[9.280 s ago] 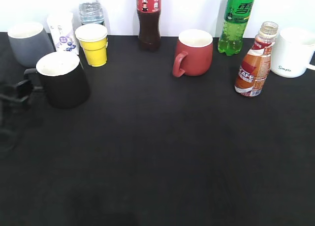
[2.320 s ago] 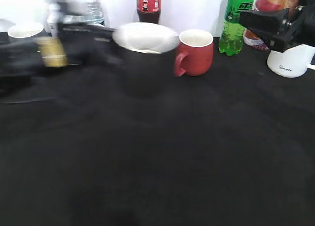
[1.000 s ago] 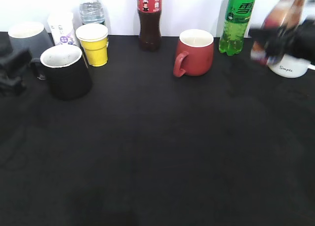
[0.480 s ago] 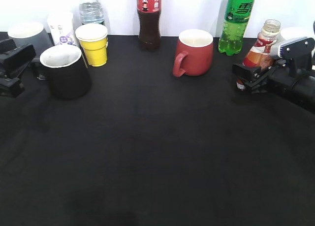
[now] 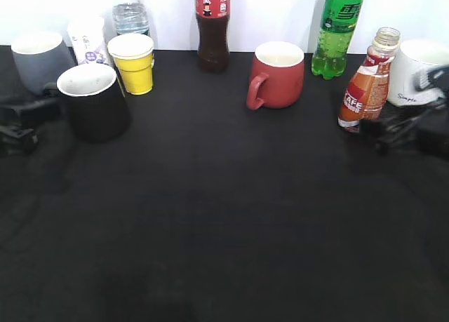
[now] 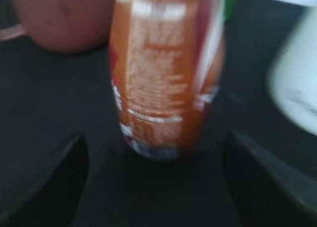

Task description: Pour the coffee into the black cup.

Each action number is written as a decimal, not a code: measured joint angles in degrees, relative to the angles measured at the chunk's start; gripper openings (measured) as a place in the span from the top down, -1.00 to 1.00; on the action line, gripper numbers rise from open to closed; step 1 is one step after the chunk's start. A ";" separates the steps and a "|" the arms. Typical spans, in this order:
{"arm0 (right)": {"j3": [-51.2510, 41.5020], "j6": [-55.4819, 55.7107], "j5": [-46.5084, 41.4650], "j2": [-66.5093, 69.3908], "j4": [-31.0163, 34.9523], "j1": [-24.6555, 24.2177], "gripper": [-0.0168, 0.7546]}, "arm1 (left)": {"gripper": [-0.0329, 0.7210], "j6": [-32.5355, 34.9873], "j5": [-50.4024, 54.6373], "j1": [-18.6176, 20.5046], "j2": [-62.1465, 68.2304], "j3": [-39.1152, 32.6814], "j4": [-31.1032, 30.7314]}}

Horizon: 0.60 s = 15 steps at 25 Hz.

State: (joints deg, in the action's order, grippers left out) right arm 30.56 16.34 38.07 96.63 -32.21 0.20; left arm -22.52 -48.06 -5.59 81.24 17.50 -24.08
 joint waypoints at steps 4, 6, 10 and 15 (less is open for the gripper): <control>0.48 5.97 -25.03 -14.52 0.50 0.06 -0.74 | -0.51 -10.28 24.99 -0.20 -9.94 3.61 -7.18; 2.32 10.24 -34.38 -16.39 0.98 1.56 -0.72 | -0.51 -11.83 43.69 -3.73 -14.47 8.70 -6.12; 13.86 11.14 -64.85 -23.16 9.90 13.54 -0.65 | -0.48 -12.01 78.72 -19.14 -25.42 20.11 3.34; 14.92 1.11 -79.37 -45.51 18.01 16.40 -0.59 | -0.38 -9.43 95.56 -28.94 -45.91 22.71 5.27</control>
State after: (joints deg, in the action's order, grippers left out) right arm 45.48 17.45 -41.30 51.13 -14.20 16.60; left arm -31.95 47.50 -34.53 35.33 40.21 -18.81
